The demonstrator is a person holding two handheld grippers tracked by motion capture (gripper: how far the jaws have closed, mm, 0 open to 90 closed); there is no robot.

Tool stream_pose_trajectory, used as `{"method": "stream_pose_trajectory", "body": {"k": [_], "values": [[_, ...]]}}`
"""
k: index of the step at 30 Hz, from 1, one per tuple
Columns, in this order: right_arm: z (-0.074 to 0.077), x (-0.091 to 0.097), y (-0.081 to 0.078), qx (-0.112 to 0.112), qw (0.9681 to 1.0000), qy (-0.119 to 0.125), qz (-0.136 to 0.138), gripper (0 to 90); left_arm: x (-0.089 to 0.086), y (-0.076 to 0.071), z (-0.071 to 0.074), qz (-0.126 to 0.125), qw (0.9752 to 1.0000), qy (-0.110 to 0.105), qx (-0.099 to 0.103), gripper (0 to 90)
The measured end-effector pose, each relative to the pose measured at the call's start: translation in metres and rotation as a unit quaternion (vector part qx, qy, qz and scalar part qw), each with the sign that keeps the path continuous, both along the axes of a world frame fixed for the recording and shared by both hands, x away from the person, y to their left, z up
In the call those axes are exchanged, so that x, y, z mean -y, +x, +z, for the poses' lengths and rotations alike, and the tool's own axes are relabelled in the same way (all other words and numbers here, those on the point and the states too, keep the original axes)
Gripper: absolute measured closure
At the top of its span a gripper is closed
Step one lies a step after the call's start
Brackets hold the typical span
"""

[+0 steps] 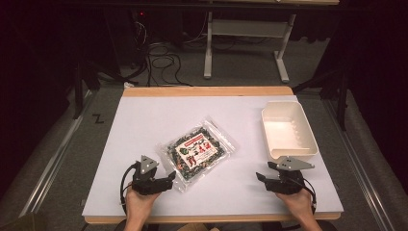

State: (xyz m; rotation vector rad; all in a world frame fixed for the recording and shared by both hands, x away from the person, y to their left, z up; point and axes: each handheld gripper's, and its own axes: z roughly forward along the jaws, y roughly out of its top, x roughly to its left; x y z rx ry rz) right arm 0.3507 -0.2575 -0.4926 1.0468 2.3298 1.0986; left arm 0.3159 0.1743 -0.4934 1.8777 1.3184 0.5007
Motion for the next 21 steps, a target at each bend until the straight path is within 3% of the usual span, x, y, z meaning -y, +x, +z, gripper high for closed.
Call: {"method": "stream_pose_trajectory", "body": {"k": [14, 21], "values": [[-0.0007, -0.0004, -0.0006, 0.003, 1.0, -0.002, 0.006, 30.9, -0.0004, -0.0007, 0.0008, 0.002, 0.9999, -0.015, -0.004, 19.3], [-0.0006, 0.0004, -0.0021, 0.006, 0.9999, 0.003, 0.009, 31.5, 0.0079, -0.0017, 0.0025, 0.002, 0.9998, -0.02, -0.008, 17.1]]}}
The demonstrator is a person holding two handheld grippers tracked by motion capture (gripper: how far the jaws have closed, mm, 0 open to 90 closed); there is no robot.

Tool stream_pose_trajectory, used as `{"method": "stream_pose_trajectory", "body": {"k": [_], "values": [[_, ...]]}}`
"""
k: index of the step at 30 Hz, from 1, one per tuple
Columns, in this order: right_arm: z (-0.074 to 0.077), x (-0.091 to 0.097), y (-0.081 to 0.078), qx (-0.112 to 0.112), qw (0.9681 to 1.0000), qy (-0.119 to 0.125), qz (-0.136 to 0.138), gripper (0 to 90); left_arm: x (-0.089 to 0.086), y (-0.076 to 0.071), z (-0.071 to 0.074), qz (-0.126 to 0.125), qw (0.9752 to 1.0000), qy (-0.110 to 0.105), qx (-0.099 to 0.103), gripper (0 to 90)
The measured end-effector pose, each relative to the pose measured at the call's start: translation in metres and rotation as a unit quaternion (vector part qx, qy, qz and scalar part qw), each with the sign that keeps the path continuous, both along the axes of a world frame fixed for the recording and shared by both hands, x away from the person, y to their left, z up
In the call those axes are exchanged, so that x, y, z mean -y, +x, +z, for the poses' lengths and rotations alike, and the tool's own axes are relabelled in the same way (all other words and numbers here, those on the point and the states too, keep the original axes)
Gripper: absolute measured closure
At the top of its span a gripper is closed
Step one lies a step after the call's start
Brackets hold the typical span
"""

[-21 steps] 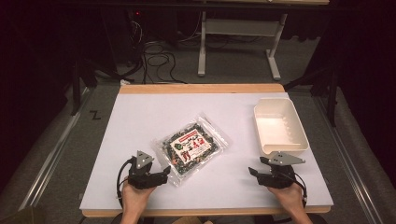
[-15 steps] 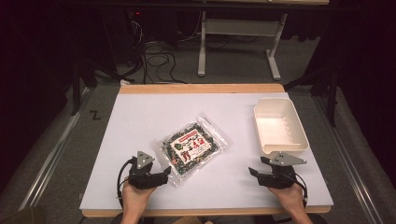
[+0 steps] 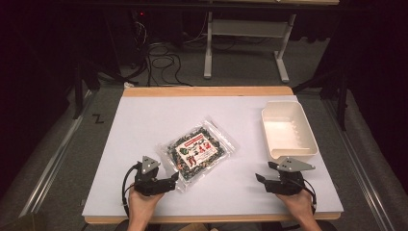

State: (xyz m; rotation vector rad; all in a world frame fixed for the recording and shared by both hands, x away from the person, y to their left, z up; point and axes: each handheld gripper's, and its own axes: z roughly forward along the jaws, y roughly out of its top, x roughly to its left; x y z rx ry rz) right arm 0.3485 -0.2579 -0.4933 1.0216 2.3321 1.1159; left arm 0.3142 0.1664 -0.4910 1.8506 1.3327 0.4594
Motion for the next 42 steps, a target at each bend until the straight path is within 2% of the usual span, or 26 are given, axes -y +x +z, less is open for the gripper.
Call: {"method": "stream_pose_trajectory", "body": {"k": [4, 10, 13, 14, 15, 16, 19, 22, 25, 26, 28, 31, 36, 39, 42], "values": [[-0.004, -0.003, 0.001, -0.006, 0.9999, -0.007, 0.006, 29.0, 0.004, 0.003, 0.001, 0.002, 1.0, 0.005, -0.001, 16.2], [-0.005, -0.005, 0.001, -0.004, 0.9998, -0.005, 0.019, 28.5, 0.005, 0.013, 0.001, 0.019, 0.9998, -0.006, -0.004, 16.1], [-0.005, -0.007, 0.001, -0.007, 0.9997, -0.002, 0.022, 26.6, 0.007, 0.016, 0.0, 0.021, 0.9998, 0.0, -0.005, 15.9], [-0.005, -0.008, 0.002, -0.026, 0.9994, -0.001, 0.025, 25.3, 0.009, 0.02, -0.001, 0.028, 0.9994, 0.017, -0.007, 15.9], [-0.005, -0.008, 0.002, -0.026, 0.9994, -0.001, 0.025, 25.3, 0.009, 0.02, -0.001, 0.028, 0.9994, 0.017, -0.007, 15.9], [-0.005, -0.009, 0.002, -0.036, 0.9985, 0.003, 0.041, 26.9, 0.011, 0.023, -0.003, 0.034, 0.9991, 0.022, -0.011, 15.9], [-0.003, -0.011, 0.0, -0.033, 0.9981, 0.007, 0.052, 27.3, 0.012, 0.026, -0.004, 0.036, 0.9989, 0.026, -0.014, 15.9], [-0.001, -0.015, -0.001, -0.035, 0.9972, 0.008, 0.065, 24.0, 0.016, 0.032, -0.008, 0.033, 0.9982, 0.042, -0.027, 15.9], [0.001, -0.016, 0.0, -0.04, 0.9965, 0.013, 0.073, 22.0, 0.017, 0.034, -0.012, 0.034, 0.9978, 0.044, -0.037, 16.0], [0.002, -0.016, 0.0, -0.037, 0.9967, 0.018, 0.07, 22.1, 0.018, 0.037, -0.015, 0.031, 0.9971, 0.05, -0.049, 16.1], [0.003, -0.017, 0.001, -0.037, 0.997, 0.02, 0.066, 22.0, 0.018, 0.039, -0.018, 0.023, 0.9968, 0.052, -0.057, 16.4], [0.002, -0.019, 0.006, -0.047, 0.997, 0.016, 0.059, 22.9, 0.019, 0.038, -0.019, 0.002, 0.9973, 0.042, -0.061, 18.8], [0.002, -0.02, 0.007, -0.048, 0.9972, 0.006, 0.058, 30.1, 0.024, 0.035, -0.02, -0.013, 0.9977, 0.046, -0.049, 26.6], [0.001, -0.02, 0.009, -0.047, 0.9971, 0.008, 0.06, 34.0, 0.025, 0.035, -0.021, -0.017, 0.9975, 0.044, -0.051, 29.3], [0.004, -0.02, 0.01, -0.05, 0.9969, 0.009, 0.06, 37.7, 0.028, 0.034, -0.022, -0.026, 0.997, 0.055, -0.049, 31.4]]}}
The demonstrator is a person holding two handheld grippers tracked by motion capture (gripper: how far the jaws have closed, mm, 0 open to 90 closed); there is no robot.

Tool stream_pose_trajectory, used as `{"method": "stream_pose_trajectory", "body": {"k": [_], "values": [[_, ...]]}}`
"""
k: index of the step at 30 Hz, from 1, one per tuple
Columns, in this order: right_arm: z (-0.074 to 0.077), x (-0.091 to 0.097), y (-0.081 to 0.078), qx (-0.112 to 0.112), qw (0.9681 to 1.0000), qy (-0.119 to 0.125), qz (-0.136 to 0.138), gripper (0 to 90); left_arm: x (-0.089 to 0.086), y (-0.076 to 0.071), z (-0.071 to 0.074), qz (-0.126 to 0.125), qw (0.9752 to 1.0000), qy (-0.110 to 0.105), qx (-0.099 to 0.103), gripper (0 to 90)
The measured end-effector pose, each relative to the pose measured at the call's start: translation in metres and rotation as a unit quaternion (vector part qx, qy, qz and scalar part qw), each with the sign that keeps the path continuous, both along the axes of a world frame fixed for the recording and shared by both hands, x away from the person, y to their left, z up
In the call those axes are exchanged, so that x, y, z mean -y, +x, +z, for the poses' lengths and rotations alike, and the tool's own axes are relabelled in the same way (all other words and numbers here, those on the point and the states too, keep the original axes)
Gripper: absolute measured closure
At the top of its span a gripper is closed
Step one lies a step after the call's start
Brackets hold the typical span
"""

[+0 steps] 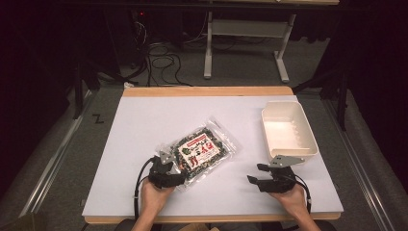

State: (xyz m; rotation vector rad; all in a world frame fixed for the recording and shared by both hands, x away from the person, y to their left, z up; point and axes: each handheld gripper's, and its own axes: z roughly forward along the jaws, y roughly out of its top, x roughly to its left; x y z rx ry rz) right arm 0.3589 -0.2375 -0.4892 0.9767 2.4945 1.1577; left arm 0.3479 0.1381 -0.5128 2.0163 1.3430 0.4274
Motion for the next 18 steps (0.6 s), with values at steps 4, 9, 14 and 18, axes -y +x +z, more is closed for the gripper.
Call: {"method": "stream_pose_trajectory", "body": {"k": [4, 9, 14, 18], "values": [[0.004, -0.006, 0.004, 0.011, 0.9999, 0.0, -0.008, 38.1, 0.0, -0.001, 0.0, -0.003, 1.0, -0.001, -0.002, 31.8], [0.006, -0.021, 0.017, 0.02, 0.9994, -0.015, -0.024, 40.1, 0.0, -0.001, 0.0, -0.011, 0.9999, -0.002, -0.005, 31.7], [0.01, -0.038, 0.032, -0.003, 0.999, -0.01, -0.044, 39.8, 0.0, -0.002, 0.0, -0.014, 0.9999, 0.0, -0.005, 31.7], [0.01, -0.052, 0.048, -0.012, 0.998, -0.027, -0.056, 39.1, 0.0, -0.002, 0.001, -0.018, 0.9998, 0.003, -0.003, 31.6]]}}
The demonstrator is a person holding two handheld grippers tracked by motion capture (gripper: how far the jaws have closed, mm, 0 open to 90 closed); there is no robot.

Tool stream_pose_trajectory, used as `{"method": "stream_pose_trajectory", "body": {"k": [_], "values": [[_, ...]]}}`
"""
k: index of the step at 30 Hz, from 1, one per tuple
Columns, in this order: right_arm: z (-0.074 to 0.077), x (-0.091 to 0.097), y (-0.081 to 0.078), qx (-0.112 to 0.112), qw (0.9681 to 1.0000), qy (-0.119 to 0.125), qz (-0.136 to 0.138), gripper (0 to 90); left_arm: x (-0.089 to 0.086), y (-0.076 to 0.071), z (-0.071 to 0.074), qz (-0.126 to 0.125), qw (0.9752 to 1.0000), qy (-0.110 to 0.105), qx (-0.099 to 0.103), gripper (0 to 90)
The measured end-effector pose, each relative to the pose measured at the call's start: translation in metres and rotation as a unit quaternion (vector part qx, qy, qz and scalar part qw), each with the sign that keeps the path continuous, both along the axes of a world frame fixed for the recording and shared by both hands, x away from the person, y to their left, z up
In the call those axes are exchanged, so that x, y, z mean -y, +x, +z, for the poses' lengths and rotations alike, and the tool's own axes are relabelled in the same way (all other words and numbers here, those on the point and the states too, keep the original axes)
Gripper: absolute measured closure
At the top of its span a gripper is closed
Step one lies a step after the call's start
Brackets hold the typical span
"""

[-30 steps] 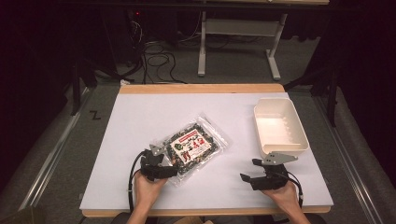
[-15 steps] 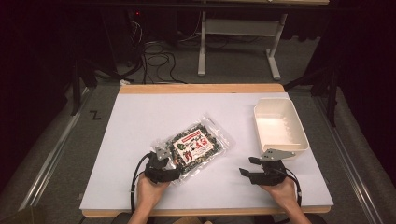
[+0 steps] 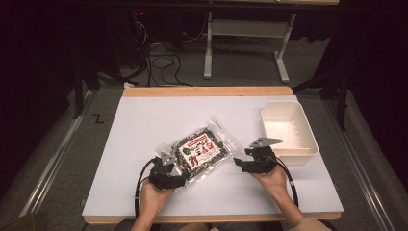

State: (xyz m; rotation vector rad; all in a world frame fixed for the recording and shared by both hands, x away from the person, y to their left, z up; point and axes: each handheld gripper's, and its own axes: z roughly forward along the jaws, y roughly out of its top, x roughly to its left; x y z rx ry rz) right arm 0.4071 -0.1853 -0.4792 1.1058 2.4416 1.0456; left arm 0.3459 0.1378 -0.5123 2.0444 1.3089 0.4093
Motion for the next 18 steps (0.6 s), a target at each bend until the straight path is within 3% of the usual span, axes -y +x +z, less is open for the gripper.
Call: {"method": "stream_pose_trajectory", "body": {"k": [4, 8, 11, 12, 14, 18], "values": [[0.0, -0.009, 0.015, 0.0, 0.9997, -0.015, -0.018, 38.6, 0.0, 0.0, 0.0, -0.002, 1.0, 0.0, 0.0, 31.5], [-0.004, -0.016, 0.029, -0.019, 0.9989, -0.024, -0.036, 38.8, 0.0, -0.001, 0.0, -0.001, 1.0, -0.005, -0.002, 31.5], [-0.006, -0.019, 0.035, -0.022, 0.9987, -0.023, -0.04, 40.5, 0.0, -0.001, -0.001, -0.001, 1.0, -0.005, -0.002, 31.4], [-0.008, -0.021, 0.041, -0.022, 0.9987, -0.012, -0.044, 46.5, 0.0, -0.001, -0.001, 0.0, 1.0, -0.006, -0.001, 31.4], [-0.008, -0.023, 0.045, -0.023, 0.9987, 0.001, -0.045, 49.8, 0.0, -0.001, -0.001, -0.001, 1.0, -0.002, 0.004, 31.3], [-0.013, -0.029, 0.052, -0.037, 0.9983, 0.001, -0.045, 54.5, 0.0, -0.001, -0.001, -0.001, 1.0, -0.004, 0.005, 31.3]]}}
